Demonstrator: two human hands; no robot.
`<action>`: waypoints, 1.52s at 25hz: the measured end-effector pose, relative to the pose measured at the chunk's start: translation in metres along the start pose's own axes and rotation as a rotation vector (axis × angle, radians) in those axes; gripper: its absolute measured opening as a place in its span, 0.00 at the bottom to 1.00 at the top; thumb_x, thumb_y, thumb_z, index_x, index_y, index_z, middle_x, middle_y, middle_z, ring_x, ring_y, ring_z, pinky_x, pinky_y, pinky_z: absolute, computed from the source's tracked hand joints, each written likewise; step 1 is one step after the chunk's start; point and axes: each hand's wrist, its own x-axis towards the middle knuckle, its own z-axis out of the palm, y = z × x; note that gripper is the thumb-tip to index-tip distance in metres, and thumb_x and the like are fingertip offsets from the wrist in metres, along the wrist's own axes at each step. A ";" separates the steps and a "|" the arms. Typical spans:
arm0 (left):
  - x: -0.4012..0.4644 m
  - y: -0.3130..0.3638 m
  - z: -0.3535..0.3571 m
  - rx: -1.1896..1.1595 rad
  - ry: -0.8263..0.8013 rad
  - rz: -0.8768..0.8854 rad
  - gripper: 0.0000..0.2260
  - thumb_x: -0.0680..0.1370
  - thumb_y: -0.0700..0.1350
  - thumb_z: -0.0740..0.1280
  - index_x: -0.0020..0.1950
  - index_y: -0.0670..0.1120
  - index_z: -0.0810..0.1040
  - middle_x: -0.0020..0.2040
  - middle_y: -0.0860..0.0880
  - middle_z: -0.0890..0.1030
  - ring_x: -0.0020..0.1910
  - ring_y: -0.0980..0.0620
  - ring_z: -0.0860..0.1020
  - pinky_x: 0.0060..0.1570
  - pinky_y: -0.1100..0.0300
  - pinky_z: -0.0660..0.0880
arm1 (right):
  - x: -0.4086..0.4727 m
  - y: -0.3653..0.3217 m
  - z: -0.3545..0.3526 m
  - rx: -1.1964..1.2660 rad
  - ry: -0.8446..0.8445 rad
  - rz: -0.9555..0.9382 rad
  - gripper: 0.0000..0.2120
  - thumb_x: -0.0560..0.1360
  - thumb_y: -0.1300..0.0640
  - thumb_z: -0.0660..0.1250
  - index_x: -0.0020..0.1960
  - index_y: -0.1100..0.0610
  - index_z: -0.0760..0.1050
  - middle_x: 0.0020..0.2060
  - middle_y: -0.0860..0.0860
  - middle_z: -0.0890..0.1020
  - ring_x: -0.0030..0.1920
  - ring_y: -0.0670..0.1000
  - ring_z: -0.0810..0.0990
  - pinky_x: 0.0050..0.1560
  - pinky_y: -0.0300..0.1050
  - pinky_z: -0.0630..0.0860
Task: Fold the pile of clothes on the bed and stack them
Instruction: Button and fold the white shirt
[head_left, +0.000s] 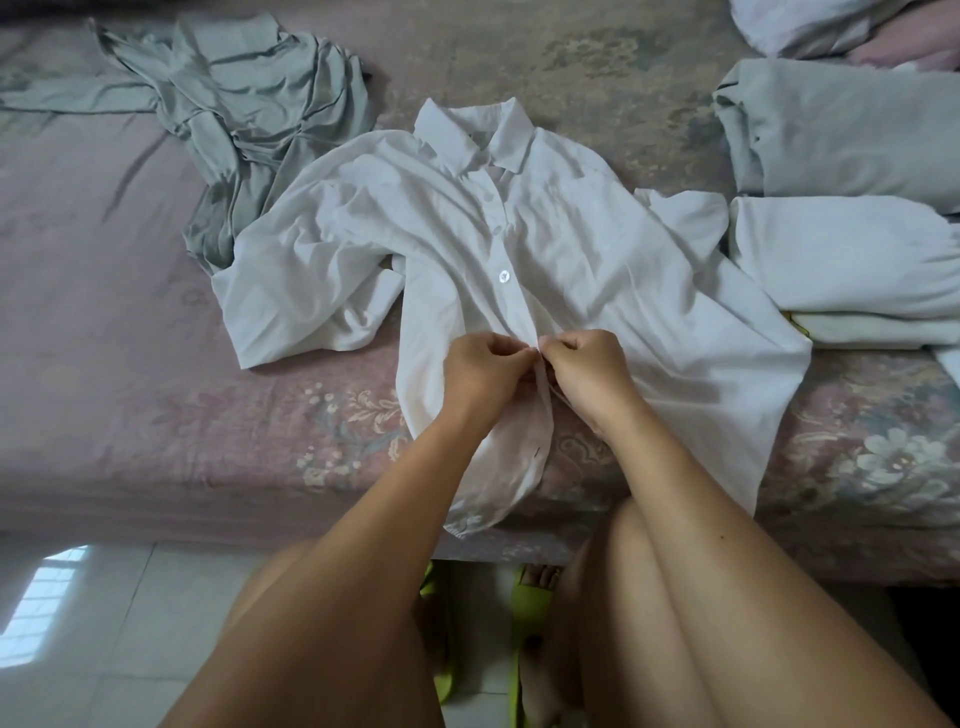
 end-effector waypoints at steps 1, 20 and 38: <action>-0.001 -0.001 0.002 0.095 0.030 0.073 0.05 0.74 0.41 0.70 0.38 0.44 0.81 0.36 0.47 0.83 0.38 0.51 0.82 0.43 0.60 0.80 | 0.000 0.001 0.000 -0.011 -0.003 0.001 0.20 0.75 0.55 0.65 0.29 0.64 0.67 0.24 0.56 0.68 0.30 0.52 0.67 0.36 0.49 0.69; 0.003 0.007 -0.007 0.262 -0.023 0.096 0.09 0.78 0.43 0.67 0.43 0.38 0.81 0.34 0.48 0.78 0.32 0.55 0.74 0.36 0.64 0.71 | 0.009 -0.005 -0.021 -0.151 0.044 -0.237 0.05 0.76 0.57 0.67 0.44 0.55 0.80 0.36 0.41 0.79 0.40 0.40 0.77 0.42 0.31 0.70; -0.059 -0.023 0.005 0.700 -0.085 0.133 0.08 0.74 0.37 0.63 0.37 0.36 0.78 0.31 0.43 0.75 0.37 0.42 0.78 0.37 0.57 0.70 | -0.038 0.032 -0.037 -0.796 -0.078 -0.034 0.06 0.74 0.61 0.66 0.47 0.63 0.79 0.43 0.58 0.82 0.44 0.58 0.80 0.44 0.45 0.76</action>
